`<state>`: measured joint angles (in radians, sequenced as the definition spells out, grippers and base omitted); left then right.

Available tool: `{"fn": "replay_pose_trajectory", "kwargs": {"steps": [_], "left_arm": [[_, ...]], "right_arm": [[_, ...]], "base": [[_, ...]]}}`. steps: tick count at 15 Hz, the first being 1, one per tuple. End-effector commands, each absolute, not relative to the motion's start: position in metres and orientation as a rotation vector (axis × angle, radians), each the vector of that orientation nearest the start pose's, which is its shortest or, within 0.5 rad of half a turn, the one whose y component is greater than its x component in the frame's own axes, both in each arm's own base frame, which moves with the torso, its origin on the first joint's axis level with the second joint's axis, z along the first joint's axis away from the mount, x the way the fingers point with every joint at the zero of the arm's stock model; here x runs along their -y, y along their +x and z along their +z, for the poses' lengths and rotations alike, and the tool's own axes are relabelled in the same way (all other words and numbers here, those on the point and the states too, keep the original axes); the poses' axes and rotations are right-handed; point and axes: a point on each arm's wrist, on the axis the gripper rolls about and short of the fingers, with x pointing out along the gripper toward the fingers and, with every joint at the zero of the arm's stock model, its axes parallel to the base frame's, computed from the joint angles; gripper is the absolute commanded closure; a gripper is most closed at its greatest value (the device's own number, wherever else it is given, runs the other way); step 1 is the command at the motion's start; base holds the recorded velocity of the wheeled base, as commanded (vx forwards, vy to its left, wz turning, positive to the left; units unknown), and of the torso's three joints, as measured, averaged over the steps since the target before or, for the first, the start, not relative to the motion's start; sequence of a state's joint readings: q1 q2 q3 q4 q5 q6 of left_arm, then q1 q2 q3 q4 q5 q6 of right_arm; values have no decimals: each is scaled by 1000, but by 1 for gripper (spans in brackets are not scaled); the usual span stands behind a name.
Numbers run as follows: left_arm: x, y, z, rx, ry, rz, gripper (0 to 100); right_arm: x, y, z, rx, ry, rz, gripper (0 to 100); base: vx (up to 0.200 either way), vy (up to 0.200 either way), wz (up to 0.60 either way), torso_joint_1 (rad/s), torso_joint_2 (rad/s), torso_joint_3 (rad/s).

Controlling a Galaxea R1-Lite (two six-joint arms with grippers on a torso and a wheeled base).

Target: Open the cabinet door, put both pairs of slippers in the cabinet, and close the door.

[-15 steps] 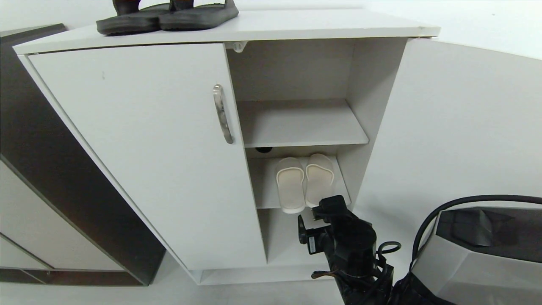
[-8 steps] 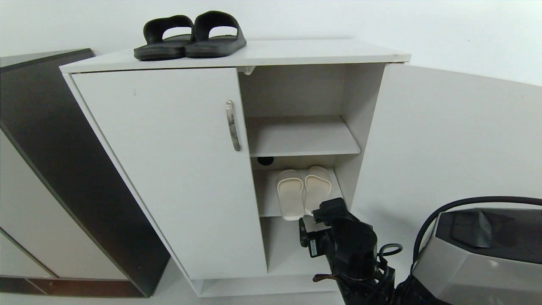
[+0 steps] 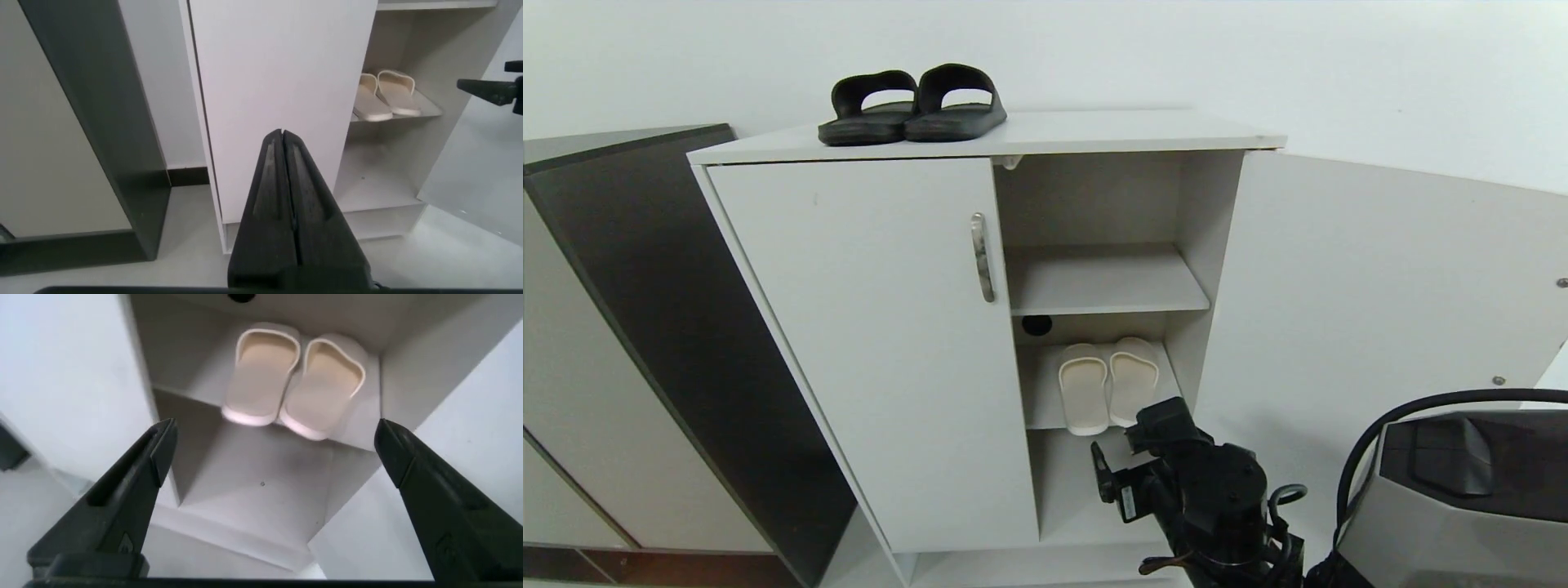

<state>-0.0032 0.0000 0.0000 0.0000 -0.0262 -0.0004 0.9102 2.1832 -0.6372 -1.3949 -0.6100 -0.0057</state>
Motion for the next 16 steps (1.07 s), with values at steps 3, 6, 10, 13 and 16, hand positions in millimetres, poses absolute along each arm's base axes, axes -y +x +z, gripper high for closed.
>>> {"fn": "replay_pose_trajectory", "kwargs": {"steps": [3, 6, 10, 13, 16], "left_arm": [[0, -23, 76, 0, -5, -26, 100], [0, -23, 76, 0, -5, -26, 100], [0, -23, 76, 0, -5, -26, 100], [0, -23, 76, 0, -5, -26, 100], [0, -23, 76, 1, -5, -26, 100]], "right_arm": [[-263, 220, 56, -119, -122, 317, 0], [-262, 219, 55, -113, -119, 318, 0], [-255, 222, 53, -88, -139, 326, 0], [-250, 227, 54, -67, -143, 306, 0], [-249, 230, 53, -49, -146, 331, 0]], "base": [[0, 0, 0, 0, 0, 0], [0, 67, 0, 1, 1, 1], [0, 200, 0, 4, -1, 2], [0, 200, 0, 2, 1, 9], [0, 200, 0, 2, 1, 4]]}}
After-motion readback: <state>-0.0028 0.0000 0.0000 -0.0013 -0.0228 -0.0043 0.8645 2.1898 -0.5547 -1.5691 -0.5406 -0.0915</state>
